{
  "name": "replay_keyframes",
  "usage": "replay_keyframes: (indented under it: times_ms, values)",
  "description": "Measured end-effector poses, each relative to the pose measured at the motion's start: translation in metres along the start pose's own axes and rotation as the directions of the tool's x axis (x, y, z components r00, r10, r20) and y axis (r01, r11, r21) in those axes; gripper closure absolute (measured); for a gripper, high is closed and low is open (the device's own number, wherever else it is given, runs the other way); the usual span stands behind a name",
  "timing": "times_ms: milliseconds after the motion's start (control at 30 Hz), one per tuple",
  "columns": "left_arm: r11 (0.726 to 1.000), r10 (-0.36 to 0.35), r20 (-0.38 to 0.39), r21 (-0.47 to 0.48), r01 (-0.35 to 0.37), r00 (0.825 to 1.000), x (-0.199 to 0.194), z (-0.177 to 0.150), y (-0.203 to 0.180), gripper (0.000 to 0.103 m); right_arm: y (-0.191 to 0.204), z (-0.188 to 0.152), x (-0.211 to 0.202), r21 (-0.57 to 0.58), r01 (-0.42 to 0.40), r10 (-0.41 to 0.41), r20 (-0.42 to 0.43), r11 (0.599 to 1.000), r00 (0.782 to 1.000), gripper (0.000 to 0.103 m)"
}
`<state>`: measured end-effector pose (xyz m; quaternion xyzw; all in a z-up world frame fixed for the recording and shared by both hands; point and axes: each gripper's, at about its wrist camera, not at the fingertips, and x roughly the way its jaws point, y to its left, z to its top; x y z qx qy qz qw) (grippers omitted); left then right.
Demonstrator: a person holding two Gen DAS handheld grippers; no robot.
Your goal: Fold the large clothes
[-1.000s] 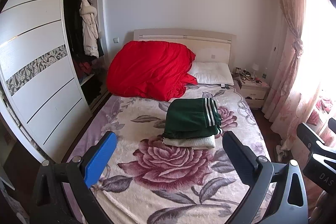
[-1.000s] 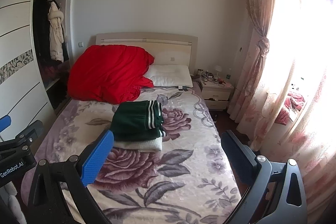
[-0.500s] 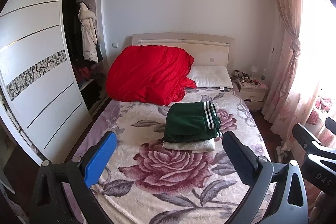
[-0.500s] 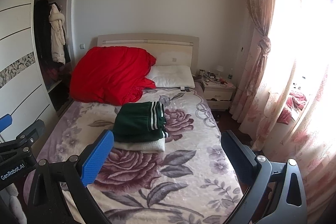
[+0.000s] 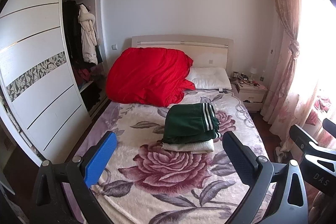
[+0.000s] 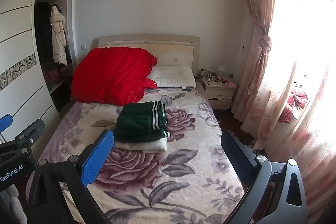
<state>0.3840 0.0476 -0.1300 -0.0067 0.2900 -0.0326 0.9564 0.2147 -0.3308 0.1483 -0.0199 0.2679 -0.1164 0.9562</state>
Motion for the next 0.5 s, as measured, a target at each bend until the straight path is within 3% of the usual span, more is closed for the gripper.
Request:
replay_keyframes:
  times_ms: [500]
  values:
    - [1.000,-0.008,0.008,-0.012,0.008,1.000,-0.0082,-0.0029,0.0004,0.000,0.0001,-0.0084,-0.0082,0.011,0.002,-0.002,0.001,1.000,1.000,0.000]
